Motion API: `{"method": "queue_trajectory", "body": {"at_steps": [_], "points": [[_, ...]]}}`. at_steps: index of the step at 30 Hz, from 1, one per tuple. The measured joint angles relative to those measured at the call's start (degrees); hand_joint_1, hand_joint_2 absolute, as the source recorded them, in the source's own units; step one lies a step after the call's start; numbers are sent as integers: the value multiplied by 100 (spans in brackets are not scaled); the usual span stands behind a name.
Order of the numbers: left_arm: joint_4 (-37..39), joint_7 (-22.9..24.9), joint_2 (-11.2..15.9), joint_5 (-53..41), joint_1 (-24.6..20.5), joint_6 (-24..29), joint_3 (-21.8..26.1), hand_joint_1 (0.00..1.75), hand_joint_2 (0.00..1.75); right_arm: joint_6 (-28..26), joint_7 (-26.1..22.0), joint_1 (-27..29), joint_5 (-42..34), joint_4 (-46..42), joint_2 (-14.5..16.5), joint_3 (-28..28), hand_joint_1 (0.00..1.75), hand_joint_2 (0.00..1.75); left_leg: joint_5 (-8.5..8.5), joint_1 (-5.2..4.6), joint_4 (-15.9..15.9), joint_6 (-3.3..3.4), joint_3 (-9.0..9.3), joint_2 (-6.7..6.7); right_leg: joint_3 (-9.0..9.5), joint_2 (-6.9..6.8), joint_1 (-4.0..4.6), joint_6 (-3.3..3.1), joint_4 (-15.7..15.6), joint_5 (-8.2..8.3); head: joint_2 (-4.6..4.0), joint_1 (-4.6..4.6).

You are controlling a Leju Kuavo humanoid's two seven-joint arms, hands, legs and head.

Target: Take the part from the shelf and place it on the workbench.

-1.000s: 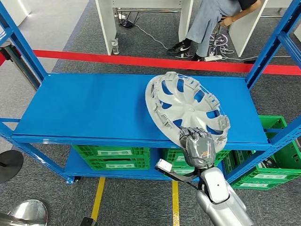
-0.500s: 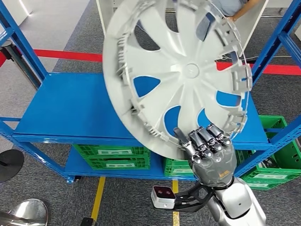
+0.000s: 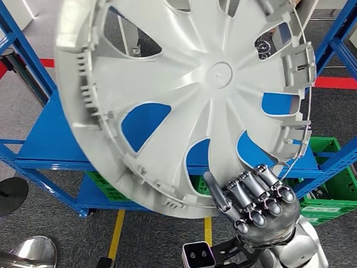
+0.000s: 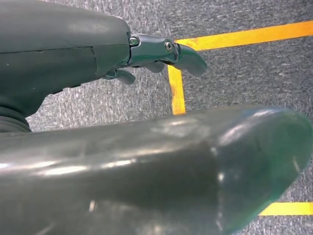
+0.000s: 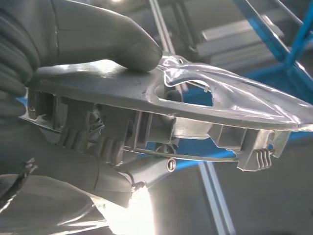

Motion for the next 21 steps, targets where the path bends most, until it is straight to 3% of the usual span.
{"method": "queue_trajectory", "body": {"at_steps": [21], "points": [[0, 32, -5, -69, -11, 72, -2, 0, 0, 2, -413, 82, 2, -28, 0, 19, 175, 175, 0, 0, 0, 0, 2, 0, 2, -1, 0, 0, 0, 0, 0, -1]]}}
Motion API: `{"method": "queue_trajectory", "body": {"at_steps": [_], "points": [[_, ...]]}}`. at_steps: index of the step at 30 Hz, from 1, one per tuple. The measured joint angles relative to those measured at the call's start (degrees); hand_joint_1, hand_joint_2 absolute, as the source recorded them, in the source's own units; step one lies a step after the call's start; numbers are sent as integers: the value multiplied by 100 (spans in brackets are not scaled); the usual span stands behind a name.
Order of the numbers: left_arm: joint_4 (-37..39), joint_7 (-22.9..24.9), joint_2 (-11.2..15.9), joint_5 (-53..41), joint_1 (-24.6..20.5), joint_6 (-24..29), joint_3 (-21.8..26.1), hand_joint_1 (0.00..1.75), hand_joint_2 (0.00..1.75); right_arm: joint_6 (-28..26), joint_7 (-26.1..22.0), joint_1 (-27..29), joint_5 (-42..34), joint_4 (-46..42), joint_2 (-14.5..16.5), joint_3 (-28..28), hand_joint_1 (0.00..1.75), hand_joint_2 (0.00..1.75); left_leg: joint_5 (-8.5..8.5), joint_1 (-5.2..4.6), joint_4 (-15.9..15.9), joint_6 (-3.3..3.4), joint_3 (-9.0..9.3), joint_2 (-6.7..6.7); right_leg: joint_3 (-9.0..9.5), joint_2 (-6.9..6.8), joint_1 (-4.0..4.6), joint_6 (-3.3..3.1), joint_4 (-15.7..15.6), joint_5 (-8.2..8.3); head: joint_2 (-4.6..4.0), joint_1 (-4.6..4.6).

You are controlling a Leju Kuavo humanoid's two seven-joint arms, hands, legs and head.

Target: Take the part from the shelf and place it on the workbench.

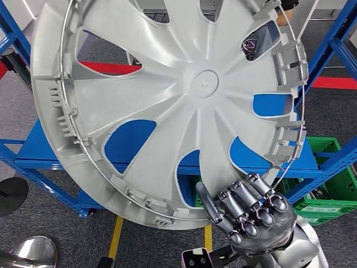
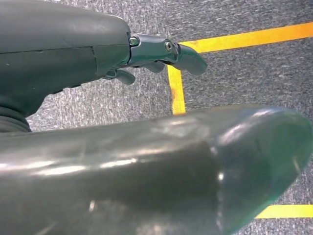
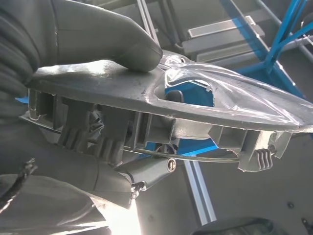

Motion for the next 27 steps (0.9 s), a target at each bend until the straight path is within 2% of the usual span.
{"method": "queue_trajectory", "body": {"at_steps": [4, 11, 27], "points": [[0, -3, 5, 10, 1, -12, 0, 0, 0, 1, -76, 48, -32, 155, 6, 0, 175, 175, 0, 0, 0, 0, -1, 1, 9, 2, 1, 0, 1, 0, 0, 0], [0, 29, 79, -23, 2, -183, 1, 0, 0, 2, 373, 35, 0, 653, -30, 20, 175, 175, 0, 0, 0, 0, 1, -2, 5, -5, 1, 0, 1, 0, 0, 1], [2, 168, 226, -114, 6, -186, 0, 0, 0, 2, 614, -53, 2, 1156, -63, 108, 175, 175, -2, -14, 5, 3, 0, -3, 3, -6, -12, 6, -4, 3, 0, 0]]}}
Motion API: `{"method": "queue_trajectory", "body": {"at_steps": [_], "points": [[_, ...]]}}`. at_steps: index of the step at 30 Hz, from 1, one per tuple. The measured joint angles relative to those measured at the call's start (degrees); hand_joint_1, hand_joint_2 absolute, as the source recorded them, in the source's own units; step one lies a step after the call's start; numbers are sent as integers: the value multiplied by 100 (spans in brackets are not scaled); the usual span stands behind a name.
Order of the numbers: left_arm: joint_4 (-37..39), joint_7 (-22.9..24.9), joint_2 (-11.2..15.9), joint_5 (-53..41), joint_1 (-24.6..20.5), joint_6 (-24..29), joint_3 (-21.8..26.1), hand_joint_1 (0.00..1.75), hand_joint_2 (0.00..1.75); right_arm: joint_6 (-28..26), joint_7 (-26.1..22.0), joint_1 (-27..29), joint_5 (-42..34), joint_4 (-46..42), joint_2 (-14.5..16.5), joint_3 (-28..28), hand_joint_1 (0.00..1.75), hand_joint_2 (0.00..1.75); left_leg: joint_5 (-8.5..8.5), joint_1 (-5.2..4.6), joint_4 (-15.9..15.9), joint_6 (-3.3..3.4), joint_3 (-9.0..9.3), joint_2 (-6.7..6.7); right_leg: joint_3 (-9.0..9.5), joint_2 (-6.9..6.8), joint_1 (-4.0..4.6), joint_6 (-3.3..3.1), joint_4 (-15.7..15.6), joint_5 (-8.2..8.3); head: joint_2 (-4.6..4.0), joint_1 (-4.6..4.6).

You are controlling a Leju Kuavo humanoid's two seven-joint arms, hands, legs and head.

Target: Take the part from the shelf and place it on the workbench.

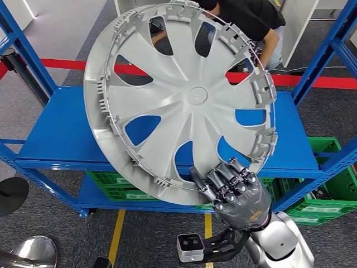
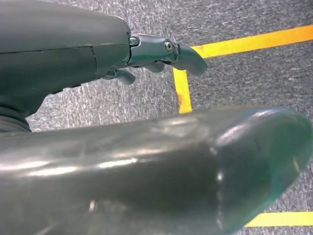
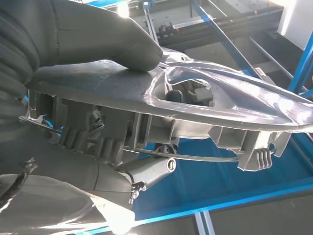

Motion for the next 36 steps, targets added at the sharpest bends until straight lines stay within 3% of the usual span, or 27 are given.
{"method": "queue_trajectory", "body": {"at_steps": [5, 9, 11, 13, 14, 15, 16, 17, 19, 21, 24, 25, 27, 29, 30, 31, 32, 34, 36], "points": [[0, 14, 18, -5, 0, 15, 0, 0, 0, 0, 33, -45, 1, 100, 0, 48, 175, 175, -13, -22, 16, 27, -7, 0, -1, 0, -20, 22, -4, 5, 0, 0], [0, 29, 26, -29, -5, 24, 0, 0, 0, 0, 140, -110, -1, 145, -2, 98, 175, 175, 55, 5, -65, 111, 1, 15, -13, 4, -25, 87, 58, -59, 0, 3], [0, 36, 27, -43, -10, 34, 0, 0, 0, 0, 203, -160, -2, 163, -11, 134, 175, 175, 101, 42, -126, 148, -9, 32, -248, 1, -30, 126, 511, -350, 0, 16], [1, 43, 28, -54, -7, 45, 0, 0, 0, 0, 261, -195, -1, 191, -33, 174, 175, 175, 117, 50, -127, 149, -46, 39, -662, -3, -62, 174, 1318, -669, 0, 22], [2, 48, 28, -58, -3, 49, 0, 0, 0, 0, 286, -199, -1, 208, -45, 190, 175, 175, 124, 55, -122, 139, -58, 41, -829, -5, -82, 195, 1617, -712, 0, 21], [3, 53, 28, -59, 0, 51, 0, 0, 0, 0, 304, -198, -1, 223, -56, 201, 175, 175, 131, 63, -117, 127, -65, 42, -902, -6, -100, 213, 1701, -630, 0, 21], [4, 57, 28, -60, 1, 53, 0, 0, 0, 0, 317, -200, -2, 237, -65, 210, 175, 175, 136, 76, -106, 115, -69, 42, -868, -10, -120, 231, 1554, -435, 0, 21], [4, 60, 26, -62, 0, 53, 0, 0, 0, 0, 323, -204, -2, 245, -72, 218, 175, 175, 137, 93, -89, 96, -72, 41, -734, -17, -140, 253, 1196, -169, 0, 23], [4, 62, 26, -64, -3, 53, 0, 0, 0, 0, 331, -226, -1, 255, -82, 238, 175, 175, 147, 108, -49, 27, -100, 33, -432, -16, -148, 270, 504, 172, 0, 27], [4, 66, 31, -64, -6, 57, -1, 0, 0, 0, 363, -253, 0, 264, -87, 262, 175, 175, 194, 102, -13, -66, -157, 24, -342, 6, -127, 240, 262, 235, 0, 27], [7, 69, 42, -64, 1, 79, -2, 0, 0, 0, 480, -279, -1, 279, -93, 301, 175, 175, 208, 114, 32, -174, -242, 20, -453, 14, -130, 107, 248, 313, 0, 22], [9, 69, 45, -64, 5, 87, -2, 0, 0, 0, 523, -290, -2, 283, -95, 315, 175, 175, 85, 121, 137, -207, -293, 19, -498, 4, -137, 42, 242, 354, 0, 14], [11, 69, 48, -64, 7, 99, -2, 0, 0, 0, 593, -317, -1, 292, -101, 342, 175, 175, -376, 136, 679, -267, -482, 18, -603, -17, -139, -65, 239, 451, 0, -10], [13, 71, 48, -64, 6, 107, -2, 0, 0, 0, 651, -337, 1, 309, -113, 373, 175, 175, -761, 143, 1366, -291, -664, 18, -741, -30, -120, -106, 247, 546, 0, -22], [13, 72, 48, -64, 6, 111, -2, 0, 0, 0, 680, -345, 1, 322, -121, 391, 175, 175, -797, 144, 1518, -287, -656, 18, -804, -34, -109, -112, 251, 591, 0, -21], [13, 73, 48, -65, 7, 115, -2, 0, 0, 0, 707, -353, 1, 335, -130, 411, 175, 175, -719, 143, 1448, -270, -543, 18, -862, -35, -96, -112, 254, 634, 0, -23], [13, 74, 49, -66, 5, 118, -2, 0, 0, 0, 733, -363, 1, 344, -137, 431, 175, 175, -568, 137, 1163, -238, -327, 17, -913, -33, -81, -108, 257, 677, 0, -22], [13, 74, 60, -66, -5, 124, -1, 0, 0, 0, 779, -388, 1, 351, -145, 460, 175, 175, -352, 110, 332, -138, 199, 15, -990, -31, -56, -84, 257, 756, 0, -18], [13, 74, 73, -66, -18, 131, -1, 0, 0, 0, 821, -418, 0, 353, -149, 480, 175, 175, -316, 74, -133, -79, 446, 14, -1039, -38, -58, -24, 253, 836, 0, -18]]}}
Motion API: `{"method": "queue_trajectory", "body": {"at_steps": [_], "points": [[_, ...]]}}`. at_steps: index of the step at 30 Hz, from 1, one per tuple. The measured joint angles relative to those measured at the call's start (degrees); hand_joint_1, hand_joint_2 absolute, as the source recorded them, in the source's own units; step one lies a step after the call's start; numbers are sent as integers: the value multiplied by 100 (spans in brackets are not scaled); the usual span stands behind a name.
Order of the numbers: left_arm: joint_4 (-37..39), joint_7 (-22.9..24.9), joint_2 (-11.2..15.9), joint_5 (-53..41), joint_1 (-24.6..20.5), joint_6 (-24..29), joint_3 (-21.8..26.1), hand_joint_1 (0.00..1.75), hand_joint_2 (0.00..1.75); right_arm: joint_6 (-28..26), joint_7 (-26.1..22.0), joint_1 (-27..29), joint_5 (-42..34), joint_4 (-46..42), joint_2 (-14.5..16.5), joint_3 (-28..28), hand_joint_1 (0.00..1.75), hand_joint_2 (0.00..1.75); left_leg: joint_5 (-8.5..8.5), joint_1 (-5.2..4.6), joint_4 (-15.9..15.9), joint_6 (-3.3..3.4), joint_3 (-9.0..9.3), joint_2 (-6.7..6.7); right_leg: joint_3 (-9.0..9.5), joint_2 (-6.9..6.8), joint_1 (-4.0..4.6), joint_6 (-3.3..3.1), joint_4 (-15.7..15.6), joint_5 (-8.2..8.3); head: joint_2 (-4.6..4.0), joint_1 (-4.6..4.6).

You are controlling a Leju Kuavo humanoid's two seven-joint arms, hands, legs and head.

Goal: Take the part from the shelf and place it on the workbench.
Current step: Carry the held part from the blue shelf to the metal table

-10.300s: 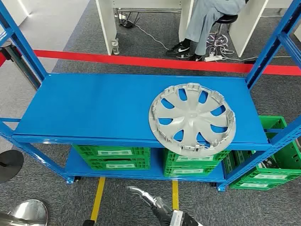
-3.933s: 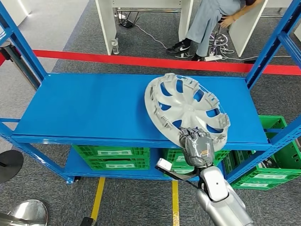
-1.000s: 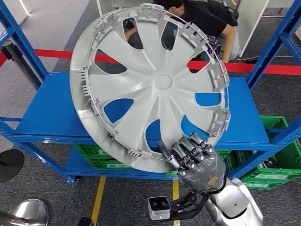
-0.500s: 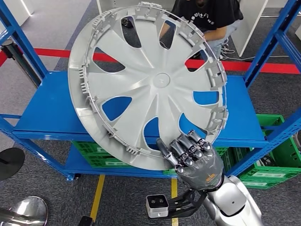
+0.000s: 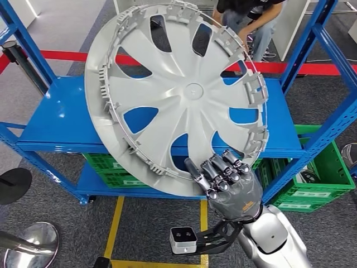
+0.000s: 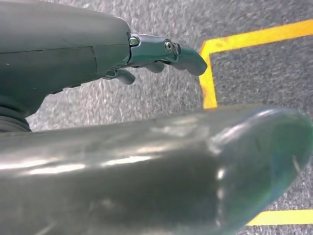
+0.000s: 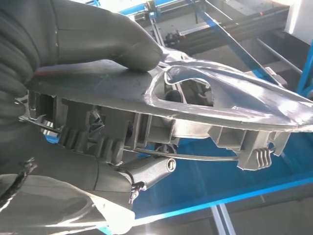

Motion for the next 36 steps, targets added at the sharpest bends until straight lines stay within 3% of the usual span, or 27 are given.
{"method": "queue_trajectory", "body": {"at_steps": [3, 5, 7, 8, 9, 10, 12, 14, 15, 16, 18, 19, 20, 22, 23, 24, 25, 26, 27, 29, 31, 33, 34, 36], "points": [[5, 0, -3, 1, 4, 7, 1, 0, 0, 0, 34, -24, -1, 4, -12, 22, 175, 175, 125, -9, -110, 47, -49, 17, -55, -1, -17, 113, -9, 67, 0, -8], [10, 0, -7, 1, 0, 8, 1, 0, 0, 0, 39, -33, 0, 7, -31, 32, 175, 175, 281, 24, -185, 107, -145, 41, -190, 7, -20, 167, 227, -234, 0, 4], [11, 0, -7, 1, -4, 8, 1, 0, 0, 0, 43, -39, 0, 15, -50, 44, 175, 175, 405, 27, -189, 136, -295, 51, -383, 9, -39, 210, 860, -768, 0, 23], [12, 0, -10, 1, -3, 8, 1, 0, 0, 0, 46, -36, 0, 23, -60, 50, 175, 175, 464, 25, -182, 132, -378, 55, -443, 7, -44, 231, 1197, -932, 0, 25], [13, 0, -13, 1, -1, 8, 1, 0, 0, 0, 51, -33, -1, 32, -70, 58, 175, 175, 524, 24, -171, 126, -464, 59, -444, 7, -46, 248, 1421, -968, 0, 25], [13, 0, -15, 1, -1, 8, 1, 0, 0, 0, 58, -32, -1, 39, -79, 64, 175, 175, 580, 24, -154, 117, -550, 63, -357, 7, -47, 259, 1460, -878, 0, 25], [13, 0, -18, 1, -2, 8, 1, 0, 0, 0, 77, -36, -2, 46, -87, 73, 175, 175, 674, 27, -99, 81, -712, 66, 99, 5, -51, 264, 957, -579, 0, 26], [14, 0, -18, 1, -1, 8, 1, 0, 0, 0, 85, -50, -3, 47, -88, 77, 175, 175, 745, 10, -32, 28, -823, 63, 670, 10, -44, 235, 174, -575, 0, 21], [14, 1, -18, -1, -2, 8, 1, 0, 0, 0, 75, -54, -4, 48, -90, 77, 175, 175, 783, 2, -7, 1, -850, 63, 818, 16, -38, 206, -76, -645, 0, 21], [15, 1, -17, -5, 0, 8, 1, 0, 0, 0, 49, -55, -5, 48, -92, 71, 175, 175, 823, -2, 1, -28, -867, 63, 867, 22, -25, 166, -185, -695, 0, 17], [20, 3, -13, -15, 12, 8, 1, 0, 0, 0, -21, -53, -6, 50, -97, 46, 175, 175, 857, 13, 13, -90, -897, 60, 766, 16, -25, 59, -198, -637, 0, 22], [23, 5, -11, -24, 22, 8, 1, 0, 0, 0, -56, -55, -6, 50, -98, 31, 175, 175, 744, 23, 79, -125, -931, 55, 721, 7, -29, 1, -197, -584, 0, 16], [27, 7, -9, -33, 30, 9, 1, 0, 0, 0, -91, -63, -6, 53, -110, 12, 175, 175, 524, 32, 243, -159, -984, 50, 671, -3, -38, -48, -200, -518, 0, 7], [28, 10, -8, -57, 33, 10, 1, 0, 0, 7, -144, -97, -5, 71, -184, -44, 175, 175, -81, 53, 870, -212, -1123, 45, 547, -13, -38, -93, -192, -386, 0, -13], [28, 11, -8, -68, 31, 10, 1, 0, 0, 32, -111, -140, -4, 92, -265, -72, 175, 175, -292, 61, 1234, -228, -1179, 44, 472, -18, -36, -93, -181, -321, 0, -18], [28, 11, -8, -81, 29, 10, 1, 0, 0, 111, 53, -235, -3, 119, -382, -61, 175, 175, -371, 65, 1497, -235, -1184, 44, 378, -23, -33, -90, -163, -260, 0, -14], [28, 12, -8, -95, 27, 10, 1, 0, 0, 255, 382, -405, -1, 149, -533, 18, 175, 175, -330, 67, 1593, -233, -1120, 43, 277, -26, -32, -82, -136, -204, 0, -16], [28, 14, -7, -107, 23, 10, 1, 0, 0, 465, 951, -661, 1, 182, -710, 204, 175, 175, -204, 69, 1480, -220, -964, 43, 172, -20, -32, -69, -103, -152, 0, -17], [28, 15, -3, -117, 15, 10, 1, 0, 0, 695, 1668, -985, 1, 219, -885, 494, 175, 175, -62, 69, 1180, -197, -724, 42, 75, -9, -32, -53, -70, -102, 0, -17], [28, 17, 9, -127, -16, 10, 1, 0, 0, 1096, 3232, -1646, -8, 305, -1178, 1305, 175, 175, 4, 57, 391, -136, -207, 36, -59, 11, -25, 3, -27, -9, 0, -15], [28, 17, 18, -134, -25, 11, 1, 0, 0, 1352, 4170, -2072, -11, 407, -1381, 2089, 175, 175, -42, 24, -23, -75, 16, 20, -93, 1, -28, 81, -40, 92, 0, -14], [29, 19, 25, -136, -11, 13, 2, 0, 0, 1482, 4210, -2281, -7, 503, -1543, 2637, 175, 175, 50, 11, -82, 0, -13, 23, -104, -6, -44, 158, -64, 162, 0, -17], [30, 20, 27, -136, -13, 13, 2, 0, 0, 1502, 4073, -2349, -7, 538, -1611, 2832, 175, 175, 109, 19, -109, 46, -47, 33, -144, -2, -48, 188, -30, 101, 0, -15], [31, 20, 23, -137, -25, 13, 3, 0, 0, 1552, 3901, -2450, -7, 596, -1727, 3149, 175, 175, 255, 39, -149, 132, -173, 50, -300, 5, -49, 234, 327, -314, 0, 6]]}}
